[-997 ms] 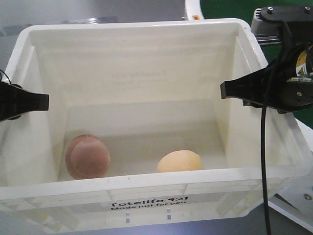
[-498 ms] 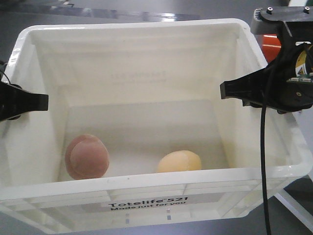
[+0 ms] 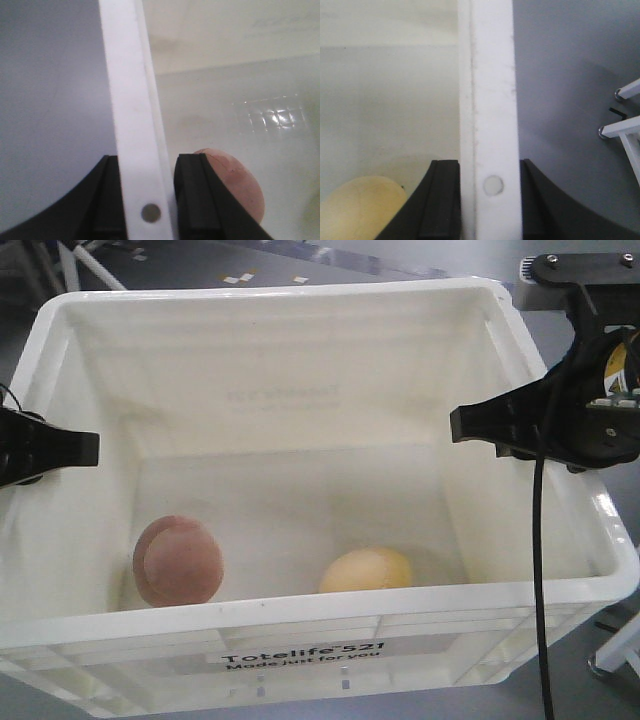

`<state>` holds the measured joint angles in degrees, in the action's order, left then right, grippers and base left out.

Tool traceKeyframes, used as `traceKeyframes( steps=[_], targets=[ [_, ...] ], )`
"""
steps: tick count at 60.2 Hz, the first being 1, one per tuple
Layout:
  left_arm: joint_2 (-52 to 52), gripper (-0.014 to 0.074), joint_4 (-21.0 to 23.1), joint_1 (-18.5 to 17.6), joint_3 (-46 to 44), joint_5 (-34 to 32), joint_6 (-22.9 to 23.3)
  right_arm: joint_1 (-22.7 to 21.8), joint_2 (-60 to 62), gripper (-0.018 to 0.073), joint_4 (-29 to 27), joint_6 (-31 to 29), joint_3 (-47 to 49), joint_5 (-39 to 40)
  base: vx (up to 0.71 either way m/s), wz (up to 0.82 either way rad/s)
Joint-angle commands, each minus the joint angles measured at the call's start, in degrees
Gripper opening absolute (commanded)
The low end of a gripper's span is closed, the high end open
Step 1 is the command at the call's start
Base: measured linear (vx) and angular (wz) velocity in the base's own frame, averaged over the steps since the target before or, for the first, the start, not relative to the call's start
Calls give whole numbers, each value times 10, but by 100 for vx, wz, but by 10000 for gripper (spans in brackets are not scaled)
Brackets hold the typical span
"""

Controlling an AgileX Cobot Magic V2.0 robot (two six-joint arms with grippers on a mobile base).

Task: Place moving items into box and shelve
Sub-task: 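Hold the tote with both grippers while the base drives away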

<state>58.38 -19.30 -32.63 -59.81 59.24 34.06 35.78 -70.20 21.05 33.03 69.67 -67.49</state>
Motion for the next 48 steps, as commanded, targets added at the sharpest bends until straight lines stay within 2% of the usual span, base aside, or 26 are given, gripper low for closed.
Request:
traceKeyframes(
  steps=[1,48],
  targets=[
    [-18,95,-30,-3,-20,-62,-7,-2,19,95,51,5,20,36,0,54],
    [-18,95,-30,-3,-20,-62,-7,-2,19,95,51,5,20,36,3,59]
  ],
)
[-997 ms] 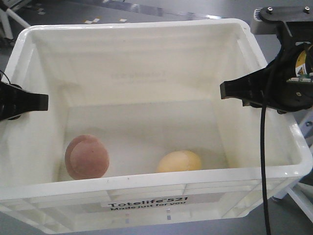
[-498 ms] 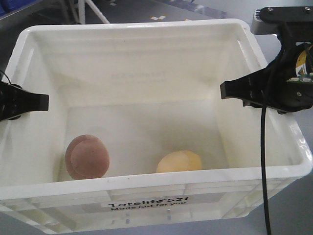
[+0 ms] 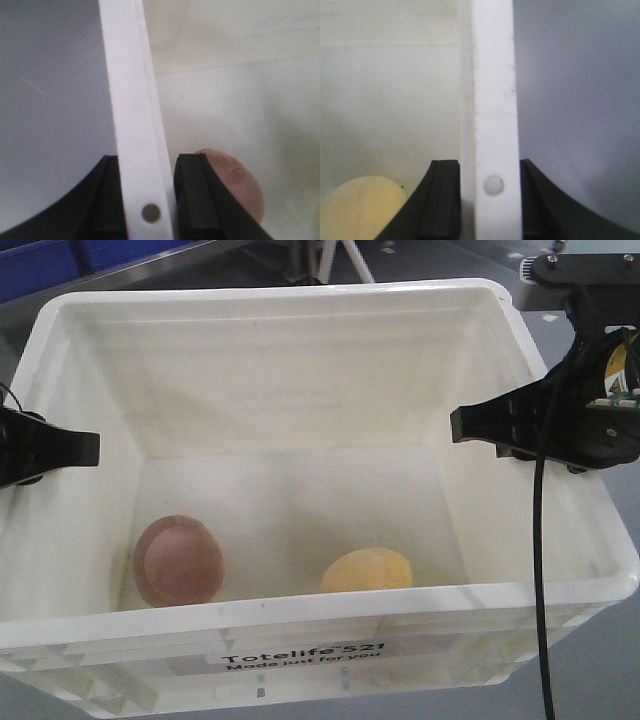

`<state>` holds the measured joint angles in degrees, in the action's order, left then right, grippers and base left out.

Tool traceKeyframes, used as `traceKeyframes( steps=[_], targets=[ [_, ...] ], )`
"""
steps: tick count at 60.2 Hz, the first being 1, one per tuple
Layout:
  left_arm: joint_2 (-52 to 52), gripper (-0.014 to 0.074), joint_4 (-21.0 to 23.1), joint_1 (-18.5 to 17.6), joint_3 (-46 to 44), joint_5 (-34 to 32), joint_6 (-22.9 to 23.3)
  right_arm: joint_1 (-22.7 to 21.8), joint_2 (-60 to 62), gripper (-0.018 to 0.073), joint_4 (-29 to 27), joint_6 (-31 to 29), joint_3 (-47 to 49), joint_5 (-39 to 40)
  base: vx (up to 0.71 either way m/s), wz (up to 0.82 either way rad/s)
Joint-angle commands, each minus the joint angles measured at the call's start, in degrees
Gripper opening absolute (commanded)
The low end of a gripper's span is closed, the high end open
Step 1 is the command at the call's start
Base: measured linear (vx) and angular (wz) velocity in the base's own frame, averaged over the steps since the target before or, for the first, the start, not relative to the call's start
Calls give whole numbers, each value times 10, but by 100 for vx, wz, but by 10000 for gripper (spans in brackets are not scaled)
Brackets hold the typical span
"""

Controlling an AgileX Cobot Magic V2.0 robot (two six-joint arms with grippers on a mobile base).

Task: Place moving items into box and shelve
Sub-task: 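Hold the tote with both grippers while the base drives away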

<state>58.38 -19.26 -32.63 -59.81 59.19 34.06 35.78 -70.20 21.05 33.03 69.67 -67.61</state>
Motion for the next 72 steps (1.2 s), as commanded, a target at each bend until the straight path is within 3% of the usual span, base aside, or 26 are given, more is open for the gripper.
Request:
traceKeyframes(
  steps=[1,72],
  targets=[
    [-18,95,-31,-3,-20,-62,-7,-2,19,95,51,5,20,37,7,66],
    [-18,95,-31,-3,-20,-62,-7,-2,19,95,51,5,20,37,15,58]
  ],
)
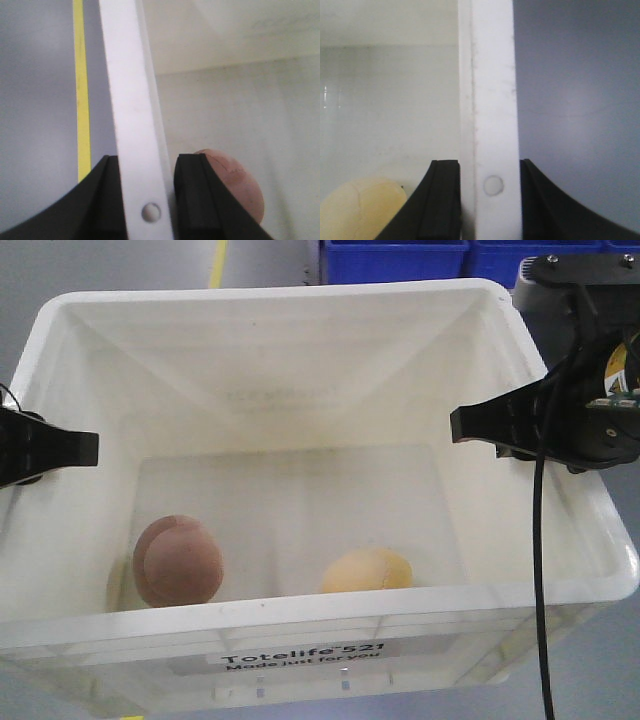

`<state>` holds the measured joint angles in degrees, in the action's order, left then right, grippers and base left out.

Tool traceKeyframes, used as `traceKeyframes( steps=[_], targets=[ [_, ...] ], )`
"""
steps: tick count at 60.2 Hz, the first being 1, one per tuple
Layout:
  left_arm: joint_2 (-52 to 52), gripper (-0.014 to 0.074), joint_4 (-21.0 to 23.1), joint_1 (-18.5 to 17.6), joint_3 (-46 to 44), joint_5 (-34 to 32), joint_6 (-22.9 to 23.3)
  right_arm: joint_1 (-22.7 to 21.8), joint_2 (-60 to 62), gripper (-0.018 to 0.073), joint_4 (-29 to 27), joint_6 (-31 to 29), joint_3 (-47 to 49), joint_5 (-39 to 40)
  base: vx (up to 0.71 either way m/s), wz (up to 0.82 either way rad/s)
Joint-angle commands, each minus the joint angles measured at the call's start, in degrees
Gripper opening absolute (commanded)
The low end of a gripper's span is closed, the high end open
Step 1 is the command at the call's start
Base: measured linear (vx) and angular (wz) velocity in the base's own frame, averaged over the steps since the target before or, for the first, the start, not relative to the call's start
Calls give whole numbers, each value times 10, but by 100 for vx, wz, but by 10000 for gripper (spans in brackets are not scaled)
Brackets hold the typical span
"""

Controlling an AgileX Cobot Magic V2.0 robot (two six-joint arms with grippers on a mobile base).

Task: Place moving items into box and shelve
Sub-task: 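Hold the tote with both grippers while the base drives away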

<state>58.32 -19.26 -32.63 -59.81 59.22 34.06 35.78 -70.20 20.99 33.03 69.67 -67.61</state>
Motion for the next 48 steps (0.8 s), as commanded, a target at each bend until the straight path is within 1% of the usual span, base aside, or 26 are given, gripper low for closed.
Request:
traceKeyframes(
  steps=[1,25,36,48],
  targets=[
    [-17,95,-31,-3,-20,-62,-7,-2,19,95,52,5,20,37,18,58],
    [-17,95,-31,-3,-20,-62,-7,-2,19,95,52,5,20,36,20,49],
    [-17,95,-31,-3,-20,-62,-7,-2,19,95,52,5,20,36,25,25],
    [-17,95,-31,-3,-20,-62,-7,-2,19,95,52,5,20,36,31,11]
  ],
)
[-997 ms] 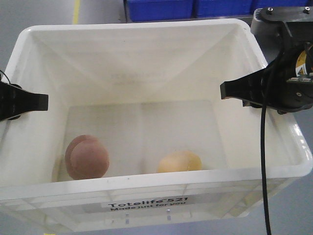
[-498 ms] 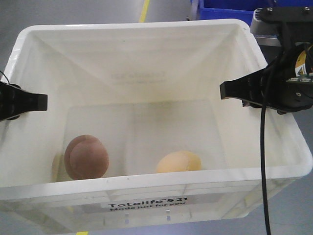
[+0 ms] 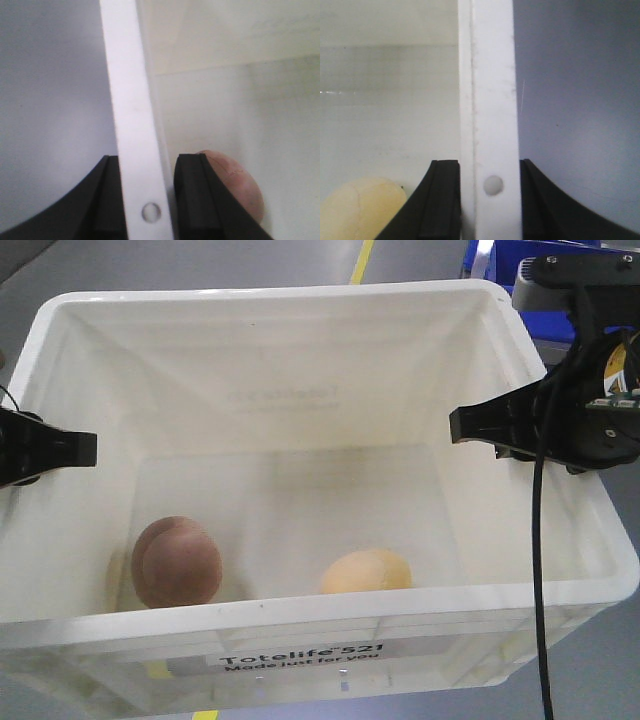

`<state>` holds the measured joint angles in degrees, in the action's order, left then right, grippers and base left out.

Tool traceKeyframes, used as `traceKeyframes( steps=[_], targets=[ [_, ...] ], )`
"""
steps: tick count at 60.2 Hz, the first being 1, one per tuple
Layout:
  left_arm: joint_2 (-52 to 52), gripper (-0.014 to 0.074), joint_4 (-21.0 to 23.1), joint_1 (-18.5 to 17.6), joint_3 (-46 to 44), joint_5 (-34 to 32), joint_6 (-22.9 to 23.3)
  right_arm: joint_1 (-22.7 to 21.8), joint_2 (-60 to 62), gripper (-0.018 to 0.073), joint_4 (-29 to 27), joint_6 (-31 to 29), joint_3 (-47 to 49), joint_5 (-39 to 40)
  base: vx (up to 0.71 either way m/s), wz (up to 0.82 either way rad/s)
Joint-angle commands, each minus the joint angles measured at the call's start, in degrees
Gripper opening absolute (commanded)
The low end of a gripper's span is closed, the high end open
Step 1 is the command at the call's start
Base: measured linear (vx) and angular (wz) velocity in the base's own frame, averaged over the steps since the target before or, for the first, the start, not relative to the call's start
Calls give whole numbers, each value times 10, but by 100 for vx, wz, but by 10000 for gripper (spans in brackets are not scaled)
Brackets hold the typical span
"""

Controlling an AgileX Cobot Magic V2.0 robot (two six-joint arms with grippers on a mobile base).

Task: Place moving items into box and shelve
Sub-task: 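Hold the tote with both grippers while the base drives away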

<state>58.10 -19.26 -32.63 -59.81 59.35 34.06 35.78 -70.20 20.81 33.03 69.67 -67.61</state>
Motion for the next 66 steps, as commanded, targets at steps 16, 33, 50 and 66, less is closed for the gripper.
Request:
traceKeyframes(
  steps=[16,33,50,66],
  targets=[
    [-15,95,-31,-3,-20,-63,-7,-2,19,95,53,5,20,36,36,5],
    [-15,95,-31,-3,-20,-63,-7,-2,19,95,53,5,20,36,39,7],
    [-15,95,-31,-3,-20,-62,-7,-2,19,95,53,5,20,35,40,10],
    [-15,95,-31,-3,-20,-62,-7,-2,19,95,53,5,20,35,42,9]
  ],
)
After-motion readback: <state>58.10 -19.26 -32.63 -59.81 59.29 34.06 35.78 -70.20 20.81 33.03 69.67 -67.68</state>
